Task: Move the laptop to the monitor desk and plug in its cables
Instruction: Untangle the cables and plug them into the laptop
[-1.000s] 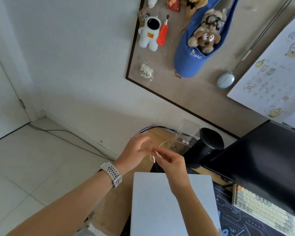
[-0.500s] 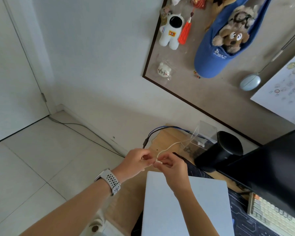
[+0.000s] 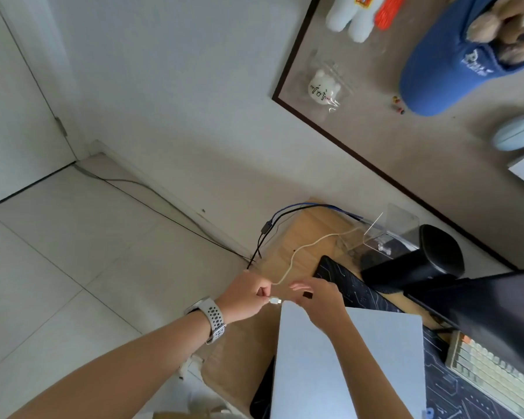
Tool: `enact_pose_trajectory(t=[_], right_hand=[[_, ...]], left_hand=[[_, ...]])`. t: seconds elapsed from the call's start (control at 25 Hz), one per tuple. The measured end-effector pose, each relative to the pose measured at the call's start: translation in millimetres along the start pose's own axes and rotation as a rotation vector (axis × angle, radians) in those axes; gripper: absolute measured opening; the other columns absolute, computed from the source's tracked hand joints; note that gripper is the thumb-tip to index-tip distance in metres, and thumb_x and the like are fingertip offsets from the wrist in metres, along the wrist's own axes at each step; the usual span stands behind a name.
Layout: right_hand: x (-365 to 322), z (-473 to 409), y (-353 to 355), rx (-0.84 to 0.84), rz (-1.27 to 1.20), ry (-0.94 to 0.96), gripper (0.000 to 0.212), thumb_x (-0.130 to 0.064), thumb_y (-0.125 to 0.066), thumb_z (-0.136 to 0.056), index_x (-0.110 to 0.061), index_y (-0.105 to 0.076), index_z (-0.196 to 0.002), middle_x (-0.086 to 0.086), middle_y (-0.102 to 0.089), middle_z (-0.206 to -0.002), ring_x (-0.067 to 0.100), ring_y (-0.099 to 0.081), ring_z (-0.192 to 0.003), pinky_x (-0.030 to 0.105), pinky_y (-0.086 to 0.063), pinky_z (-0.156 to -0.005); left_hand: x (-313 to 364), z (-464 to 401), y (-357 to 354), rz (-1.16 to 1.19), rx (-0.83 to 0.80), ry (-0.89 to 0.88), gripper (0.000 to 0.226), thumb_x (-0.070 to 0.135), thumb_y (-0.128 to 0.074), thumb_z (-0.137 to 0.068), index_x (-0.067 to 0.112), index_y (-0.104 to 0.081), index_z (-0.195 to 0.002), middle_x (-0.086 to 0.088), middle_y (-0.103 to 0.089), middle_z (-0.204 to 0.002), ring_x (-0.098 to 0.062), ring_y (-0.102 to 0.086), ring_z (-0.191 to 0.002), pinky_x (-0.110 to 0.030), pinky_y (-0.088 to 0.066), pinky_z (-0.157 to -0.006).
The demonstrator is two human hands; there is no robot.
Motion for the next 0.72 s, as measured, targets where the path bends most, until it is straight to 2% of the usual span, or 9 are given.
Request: enact_pose_trajectory(t=[0.08, 0.2, 0.28, 0.36, 0.48, 0.72], right_hand=[[10.4, 0.4, -12.2, -0.112, 0.076, -0.044, 0.026, -0.026, -0.069, -0.083, -0.025, -0.068, -0.11, -0.013, -0.065, -0.108, 0.0, -0.056, -0.095, 0.011, -0.039, -0.08], [19.0, 2.7, -21.6, -0.156, 0.051, -0.082, 0.032, -0.034, -0.068, -0.084, -0.022, -0.067, -0.114, -0.01, -0.065, -0.113, 0.004, -0.056, -0.103, 0.018, -0.038, -0.086], [21.0, 0.7, -23.3, -0.159, 0.047, -0.102, 0.032, -0.036, -0.067, -0.084, -0.021, -0.067, -0.112, -0.012, -0.063, -0.108, 0.003, -0.054, -0.1, 0.018, -0.037, -0.085], [23.2, -1.3, -25.6, -0.169, 0.069, -0.108, 0.03, -0.039, -0.066, -0.084, -0.022, -0.067, -0.109, -0.014, -0.064, -0.107, 0.003, -0.056, -0.102, 0.02, -0.041, -0.087], [27.0, -3.0, -28.9, -0.175, 0.09, -0.106, 0.028, -0.04, -0.067, -0.083, -0.023, -0.069, -0.105, -0.012, -0.068, -0.108, 0.004, -0.059, -0.104, 0.028, -0.046, -0.094], [20.2, -3.1, -26.2, -0.213, 0.106, -0.087, 0.026, -0.04, -0.065, -0.085, -0.023, -0.068, -0.104, -0.011, -0.068, -0.107, 0.003, -0.058, -0.104, 0.026, -0.045, -0.092]], left_hand=[[-12.5, 1.1, -6.3, 0.005, -0.016, 0.019, 0.035, 0.003, -0.059, -0.086, 0.022, -0.051, -0.057, 0.01, -0.052, -0.056, -0.003, -0.047, -0.058, -0.038, -0.042, -0.096], [-28.3, 3.1, -16.7, 0.052, -0.05, 0.045, 0.037, 0.002, -0.058, -0.085, 0.023, -0.049, -0.055, 0.009, -0.051, -0.055, -0.005, -0.046, -0.055, -0.028, -0.048, -0.076], [-36.3, 5.6, -24.6, 0.119, -0.053, 0.082, 0.037, 0.002, -0.058, -0.085, 0.023, -0.049, -0.056, 0.009, -0.05, -0.055, -0.005, -0.045, -0.052, -0.018, -0.043, -0.06], [-41.1, 10.0, -33.1, 0.178, -0.052, 0.112, 0.039, 0.002, -0.058, -0.085, 0.024, -0.048, -0.055, 0.008, -0.049, -0.055, -0.002, -0.042, -0.05, -0.01, -0.034, -0.052], [-44.6, 14.2, -43.6, 0.277, -0.027, 0.122, 0.039, 0.0, -0.058, -0.084, 0.024, -0.047, -0.054, 0.009, -0.047, -0.053, -0.001, -0.041, -0.046, -0.008, -0.033, -0.049], [-46.8, 14.2, -42.7, 0.384, -0.007, 0.119, 0.034, -0.003, -0.059, -0.082, 0.019, -0.052, -0.057, 0.011, -0.046, -0.051, 0.001, -0.041, -0.044, -0.008, -0.033, -0.05]])
Point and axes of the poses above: each hand's wrist, its own z-axis away from the middle knuckle, its own y-axis out of the back of the hand, x = y × z, the point moved 4 cm from there along -z, towards the middle knuckle
